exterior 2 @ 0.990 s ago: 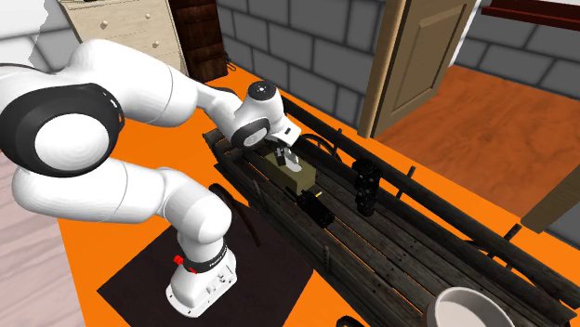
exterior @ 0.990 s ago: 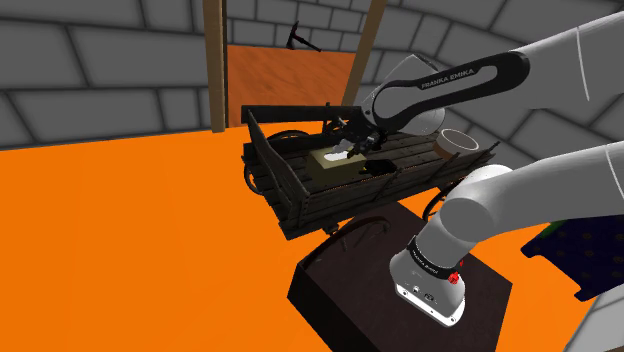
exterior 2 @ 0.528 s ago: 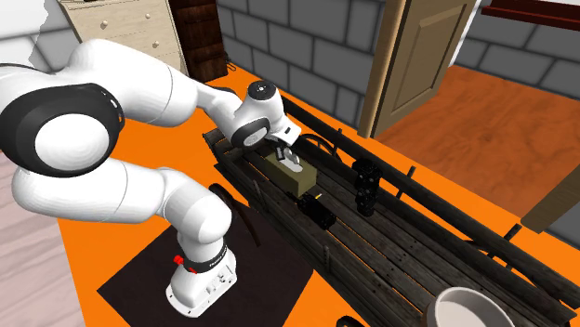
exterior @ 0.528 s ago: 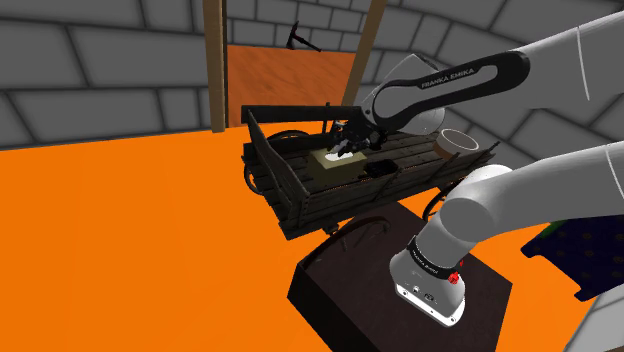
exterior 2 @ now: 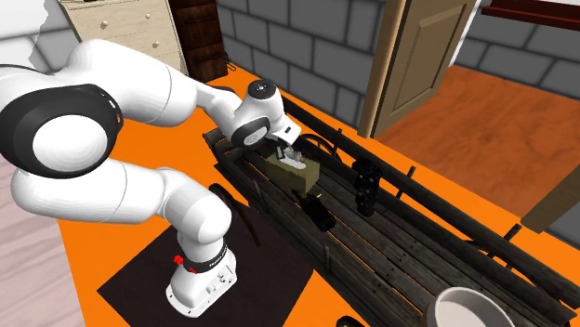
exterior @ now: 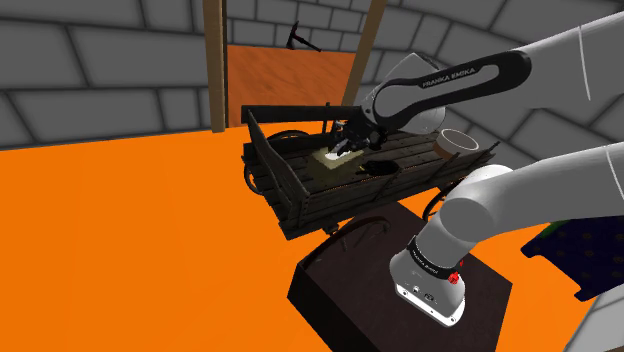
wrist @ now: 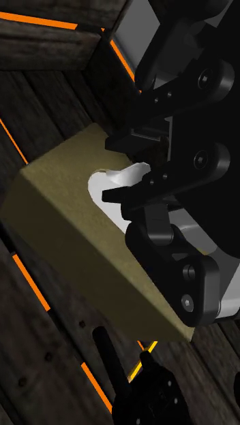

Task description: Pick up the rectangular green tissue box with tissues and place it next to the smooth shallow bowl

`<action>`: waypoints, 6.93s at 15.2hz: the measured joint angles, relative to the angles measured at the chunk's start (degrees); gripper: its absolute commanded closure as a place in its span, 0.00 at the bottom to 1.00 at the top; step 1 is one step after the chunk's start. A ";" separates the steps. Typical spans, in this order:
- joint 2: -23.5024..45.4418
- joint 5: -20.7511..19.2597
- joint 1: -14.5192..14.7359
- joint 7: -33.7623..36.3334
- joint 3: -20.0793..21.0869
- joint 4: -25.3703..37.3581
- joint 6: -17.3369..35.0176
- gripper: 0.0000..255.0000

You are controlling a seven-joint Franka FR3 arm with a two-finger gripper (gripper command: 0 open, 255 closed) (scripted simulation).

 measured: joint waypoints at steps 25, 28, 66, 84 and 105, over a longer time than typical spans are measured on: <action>-11.11 -6.03 -4.79 5.84 1.08 13.08 -24.43 1.00; -11.44 -6.47 -5.01 6.40 1.05 15.30 -26.94 1.00; -5.31 -20.35 -13.02 -21.24 -30.65 37.46 -47.67 1.00; 7.64 -19.96 -9.37 -37.62 -48.64 46.97 -45.95 1.00; 10.86 -18.77 -7.94 -43.79 -54.63 34.13 -30.73 1.00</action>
